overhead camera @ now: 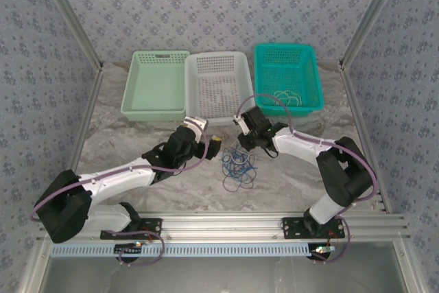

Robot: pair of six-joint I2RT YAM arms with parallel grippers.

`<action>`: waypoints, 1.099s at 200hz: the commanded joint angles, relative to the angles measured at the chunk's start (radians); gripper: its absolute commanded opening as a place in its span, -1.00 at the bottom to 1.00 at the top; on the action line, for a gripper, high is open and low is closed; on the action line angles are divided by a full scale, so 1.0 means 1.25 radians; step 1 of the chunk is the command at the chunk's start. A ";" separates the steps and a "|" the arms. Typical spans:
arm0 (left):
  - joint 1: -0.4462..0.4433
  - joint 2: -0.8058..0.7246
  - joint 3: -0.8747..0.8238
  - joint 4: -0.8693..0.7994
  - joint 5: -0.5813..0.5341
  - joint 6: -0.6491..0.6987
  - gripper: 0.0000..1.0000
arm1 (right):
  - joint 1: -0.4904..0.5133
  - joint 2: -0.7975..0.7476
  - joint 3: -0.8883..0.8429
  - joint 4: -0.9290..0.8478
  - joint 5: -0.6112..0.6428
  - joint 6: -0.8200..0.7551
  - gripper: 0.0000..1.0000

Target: Untangle the cables

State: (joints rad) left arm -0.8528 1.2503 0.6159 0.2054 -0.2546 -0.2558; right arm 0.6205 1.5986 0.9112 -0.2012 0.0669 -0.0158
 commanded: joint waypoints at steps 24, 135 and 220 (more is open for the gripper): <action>0.002 -0.004 -0.002 0.020 0.011 -0.004 0.99 | -0.006 -0.064 -0.047 0.043 -0.036 -0.003 -1.00; 0.001 0.024 0.018 0.030 0.032 0.001 0.99 | -0.069 -0.171 -0.041 -0.034 -0.310 0.374 0.16; 0.002 0.009 0.001 0.035 0.028 0.007 0.99 | -0.028 -0.087 -0.038 0.068 -0.354 0.544 0.13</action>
State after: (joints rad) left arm -0.8528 1.2778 0.6159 0.2222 -0.2245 -0.2550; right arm 0.5758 1.4445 0.8394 -0.1379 -0.3546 0.5816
